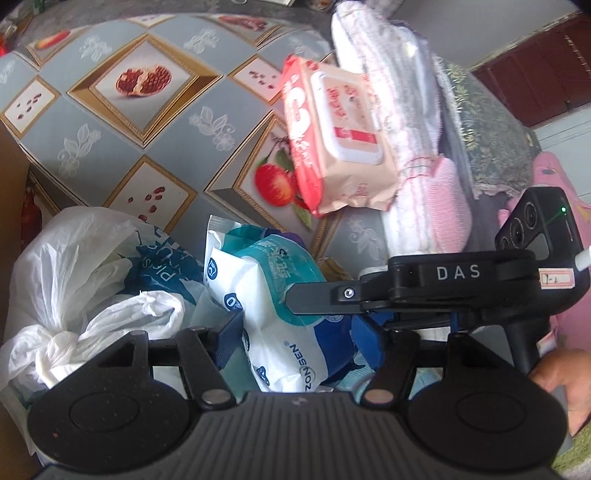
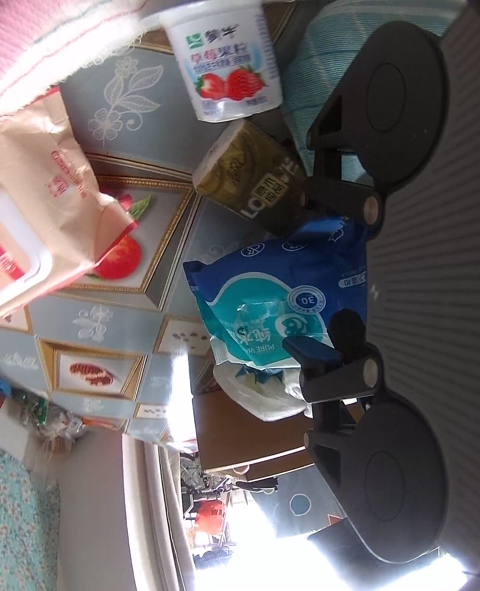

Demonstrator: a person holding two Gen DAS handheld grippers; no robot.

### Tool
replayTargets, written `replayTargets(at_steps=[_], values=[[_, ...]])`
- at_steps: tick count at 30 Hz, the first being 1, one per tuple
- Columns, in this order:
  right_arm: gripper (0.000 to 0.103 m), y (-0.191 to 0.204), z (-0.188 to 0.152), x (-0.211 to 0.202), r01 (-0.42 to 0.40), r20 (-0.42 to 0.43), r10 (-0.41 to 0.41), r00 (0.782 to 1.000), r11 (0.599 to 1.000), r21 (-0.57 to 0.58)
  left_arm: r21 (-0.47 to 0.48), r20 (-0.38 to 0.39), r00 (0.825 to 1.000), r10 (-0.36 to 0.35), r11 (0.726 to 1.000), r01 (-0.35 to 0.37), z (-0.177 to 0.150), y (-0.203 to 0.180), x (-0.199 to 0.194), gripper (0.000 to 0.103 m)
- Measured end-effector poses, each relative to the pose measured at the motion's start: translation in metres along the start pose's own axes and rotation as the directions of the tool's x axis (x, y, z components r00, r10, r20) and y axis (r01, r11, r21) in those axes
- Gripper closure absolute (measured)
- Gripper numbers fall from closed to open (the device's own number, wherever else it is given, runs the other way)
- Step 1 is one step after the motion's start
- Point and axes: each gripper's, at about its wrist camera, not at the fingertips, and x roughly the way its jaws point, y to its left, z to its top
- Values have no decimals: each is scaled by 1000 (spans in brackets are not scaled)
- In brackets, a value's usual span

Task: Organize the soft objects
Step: 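Lift the wet-wipes pack out of the pile with the right gripper, then carry the wet-wipes pack into the box beside the doll and release it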

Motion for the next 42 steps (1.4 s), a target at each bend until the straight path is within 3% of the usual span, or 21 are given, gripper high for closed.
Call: replayTargets(at_steps=[8,15,21,28,35,38,42], values=[[49,34,-36,-27,-14,81,17,997,999,-36,56,60,996,-62,997,59,-16,-2,-48,38],[49,87,-79,-26,-49,137,58,989,996,-71,89,101,991,-93,992,84,-32,24,-112,38],[49,144,-111,-2,-114,154,126,980,990,-86,99,150,986,-73,993,58,-47,62,-175,38],[49,208,-136,56,-172,121,186,975,979,-113,36,197,980,-9,999,2,-61,128,-232,38],[48,242,-140,115,-86,117,109,987,978,-188,-51,209,978,-3,999,14,-68,203,-230,38],[48,243,-142,126,-15,133,46,990,974,-224,-105,156,988,3,994,13,-67,233,-203,37],[48,237,-152,125,-18,148,56,987,970,-244,-168,69,997,30,986,-18,-70,262,-169,38]])
